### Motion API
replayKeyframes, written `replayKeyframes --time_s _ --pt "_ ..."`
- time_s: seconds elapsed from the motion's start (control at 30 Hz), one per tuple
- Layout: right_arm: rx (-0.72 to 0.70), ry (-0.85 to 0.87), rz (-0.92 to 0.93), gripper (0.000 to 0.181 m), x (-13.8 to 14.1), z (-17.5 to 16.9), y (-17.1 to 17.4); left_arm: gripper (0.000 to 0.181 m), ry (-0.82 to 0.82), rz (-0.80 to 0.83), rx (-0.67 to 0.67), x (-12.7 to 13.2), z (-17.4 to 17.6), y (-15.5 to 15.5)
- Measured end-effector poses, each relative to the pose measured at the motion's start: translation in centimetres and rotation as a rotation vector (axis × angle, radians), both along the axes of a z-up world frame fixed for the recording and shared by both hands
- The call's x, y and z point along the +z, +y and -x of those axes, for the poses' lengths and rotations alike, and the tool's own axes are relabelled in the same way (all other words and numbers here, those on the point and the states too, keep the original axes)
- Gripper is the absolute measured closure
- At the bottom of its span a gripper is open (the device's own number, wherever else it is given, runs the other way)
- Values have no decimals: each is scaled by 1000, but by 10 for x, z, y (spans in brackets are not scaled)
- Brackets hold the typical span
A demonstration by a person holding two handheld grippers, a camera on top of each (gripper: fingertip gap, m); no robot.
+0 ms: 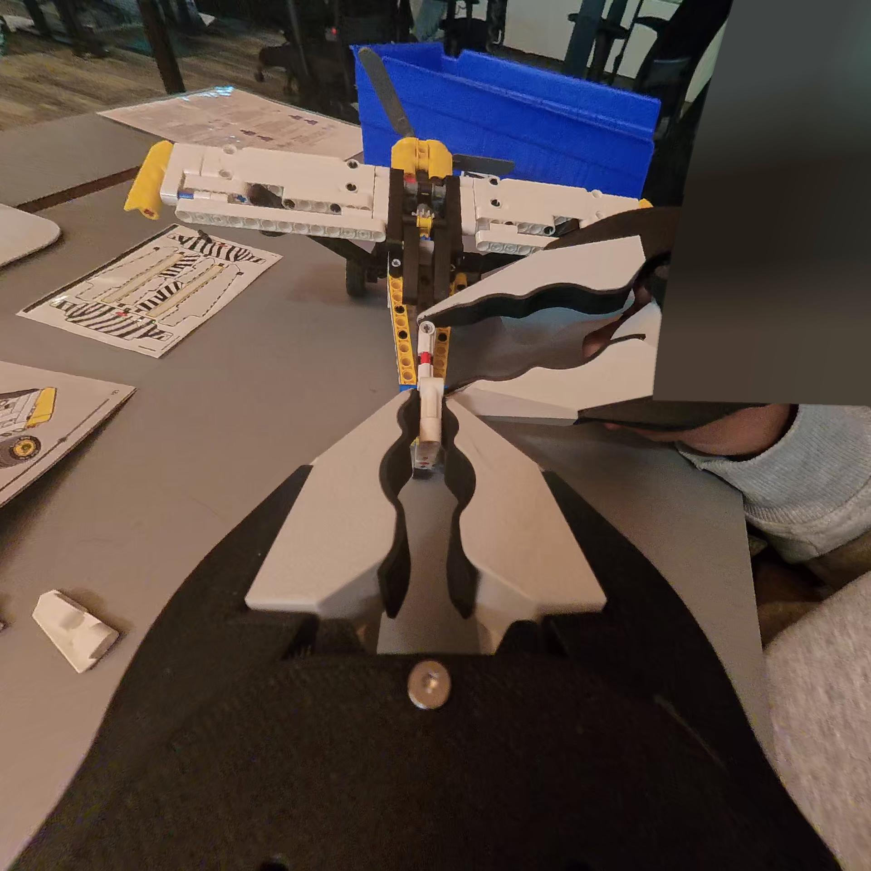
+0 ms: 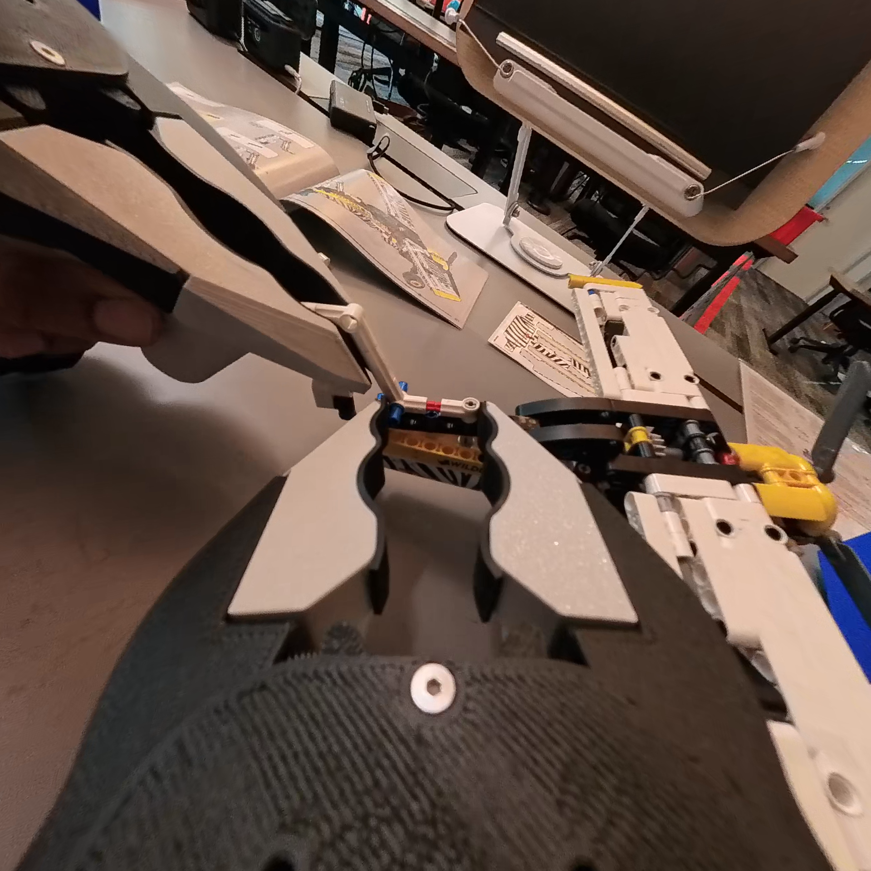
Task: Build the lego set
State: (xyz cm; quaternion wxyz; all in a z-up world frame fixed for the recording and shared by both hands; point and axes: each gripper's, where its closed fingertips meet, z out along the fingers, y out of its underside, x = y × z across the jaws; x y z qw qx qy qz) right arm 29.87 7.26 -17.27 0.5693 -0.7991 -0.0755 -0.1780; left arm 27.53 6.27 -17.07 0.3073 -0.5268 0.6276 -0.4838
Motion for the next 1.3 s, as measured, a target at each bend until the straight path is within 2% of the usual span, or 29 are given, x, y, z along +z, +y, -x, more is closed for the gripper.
replayKeyframes --time_s 0.33,1.0,1.3 --pt "6 -7 5 145 0 2 -1 175 6 -48 -52 1 1 -1" --pt "6 -14 32 147 -1 2 -2 175 -8 -45 -59 1 1 -3" --pt "43 -96 -14 138 1 8 1 175 0 -52 -104 2 3 1"
